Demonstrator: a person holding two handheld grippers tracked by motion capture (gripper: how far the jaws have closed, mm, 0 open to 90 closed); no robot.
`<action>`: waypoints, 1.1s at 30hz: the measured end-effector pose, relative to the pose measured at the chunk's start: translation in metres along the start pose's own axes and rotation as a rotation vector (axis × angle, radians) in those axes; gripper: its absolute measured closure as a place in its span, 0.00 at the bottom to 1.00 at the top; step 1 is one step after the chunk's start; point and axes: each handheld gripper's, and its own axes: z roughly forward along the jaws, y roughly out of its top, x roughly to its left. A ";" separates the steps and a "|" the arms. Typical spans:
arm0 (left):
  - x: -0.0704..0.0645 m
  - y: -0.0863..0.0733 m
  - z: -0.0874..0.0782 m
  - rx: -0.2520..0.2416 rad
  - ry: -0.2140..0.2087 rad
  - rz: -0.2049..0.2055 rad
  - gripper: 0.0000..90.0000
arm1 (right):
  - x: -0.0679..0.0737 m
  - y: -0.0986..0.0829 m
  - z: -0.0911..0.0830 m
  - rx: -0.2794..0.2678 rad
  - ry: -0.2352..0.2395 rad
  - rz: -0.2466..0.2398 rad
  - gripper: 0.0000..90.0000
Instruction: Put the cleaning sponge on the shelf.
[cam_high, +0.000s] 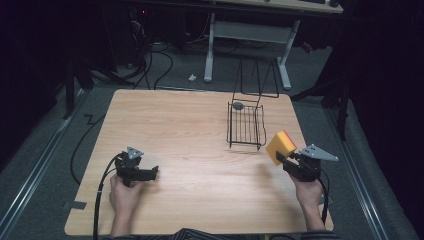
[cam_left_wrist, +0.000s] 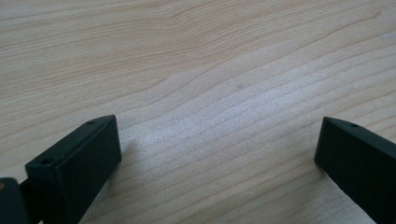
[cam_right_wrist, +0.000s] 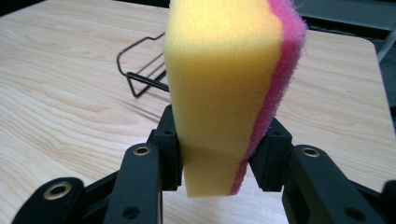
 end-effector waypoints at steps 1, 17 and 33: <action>0.000 0.000 0.000 0.000 0.000 0.000 0.01 | 0.001 0.001 0.000 -0.003 0.004 0.003 0.68; 0.000 0.000 0.000 0.000 0.000 0.001 0.01 | 0.018 0.038 0.015 -0.011 0.090 -0.034 0.68; -0.001 0.000 0.000 -0.002 -0.004 0.005 0.01 | 0.018 0.058 0.051 0.025 0.097 -0.017 0.68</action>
